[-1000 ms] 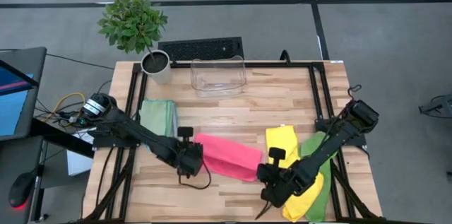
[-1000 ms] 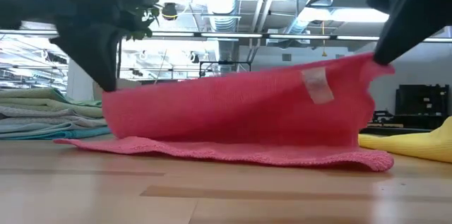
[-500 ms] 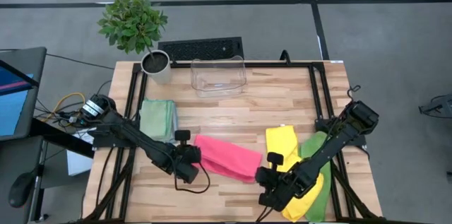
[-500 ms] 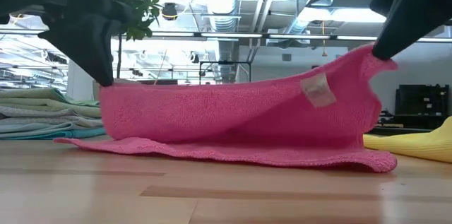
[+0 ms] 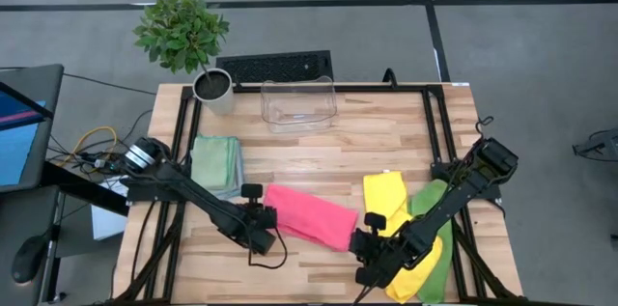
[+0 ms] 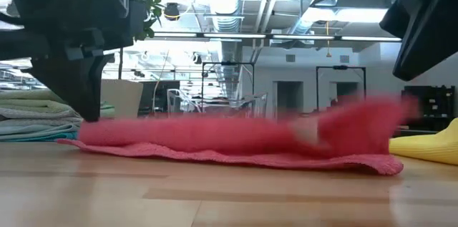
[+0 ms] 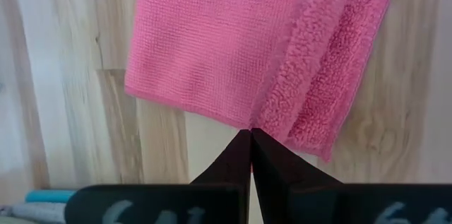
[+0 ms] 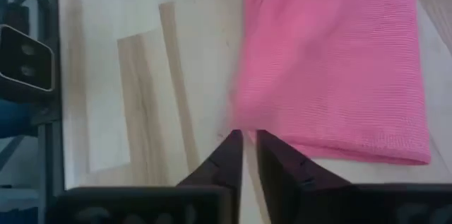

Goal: Fold microfiber towels
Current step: Fold the pink microfiber cloth

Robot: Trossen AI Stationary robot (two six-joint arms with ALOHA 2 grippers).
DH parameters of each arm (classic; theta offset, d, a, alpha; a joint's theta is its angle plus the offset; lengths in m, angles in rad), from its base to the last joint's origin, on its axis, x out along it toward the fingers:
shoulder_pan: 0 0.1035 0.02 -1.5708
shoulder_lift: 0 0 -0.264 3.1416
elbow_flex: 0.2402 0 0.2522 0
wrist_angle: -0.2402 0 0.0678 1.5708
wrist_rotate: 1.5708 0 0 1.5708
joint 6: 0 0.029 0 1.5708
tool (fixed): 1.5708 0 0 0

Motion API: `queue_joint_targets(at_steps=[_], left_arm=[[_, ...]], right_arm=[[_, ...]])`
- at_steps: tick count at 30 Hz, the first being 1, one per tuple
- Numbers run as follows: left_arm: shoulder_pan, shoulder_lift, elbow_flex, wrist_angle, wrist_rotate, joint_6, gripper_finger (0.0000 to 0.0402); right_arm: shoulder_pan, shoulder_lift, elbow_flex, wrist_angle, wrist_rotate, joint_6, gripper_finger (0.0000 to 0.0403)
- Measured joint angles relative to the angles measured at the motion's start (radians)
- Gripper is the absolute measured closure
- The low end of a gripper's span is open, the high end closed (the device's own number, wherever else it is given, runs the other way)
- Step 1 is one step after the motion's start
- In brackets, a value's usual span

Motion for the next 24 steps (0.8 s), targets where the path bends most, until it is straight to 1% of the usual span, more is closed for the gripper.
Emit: queue_joint_targets(at_steps=[4,9,12,14,16,20,24], left_arm=[[0.000,0.002,0.000,0.002,-0.002,-0.002,0.0401],[0.000,0.002,0.000,0.001,-0.031,-0.018,0.0401],[0.000,0.002,0.000,0.004,-0.031,-0.018,0.0401],[0.000,0.002,0.000,0.004,-0.032,-0.018,0.0401],[0.000,0.002,0.000,0.004,-0.032,-0.018,0.0401],[-0.002,0.002,0.000,0.000,-0.017,-0.009,0.0388],[-0.006,0.002,0.000,-0.007,0.049,0.034,0.0356]], right_arm=[[0.000,0.000,0.000,-0.001,0.000,-0.003,0.0292],[0.003,0.000,0.000,0.026,0.007,-0.016,0.0246],[0.005,0.030,0.000,0.097,0.009,-0.069,0.0229],[0.005,0.046,-0.004,0.121,0.014,-0.112,0.0224],[-0.004,0.072,0.003,0.171,0.021,-0.119,0.0223],[-0.030,0.130,-0.001,0.141,0.036,-0.115,0.0232],[-0.047,0.159,0.000,0.077,0.031,-0.056,0.0244]])
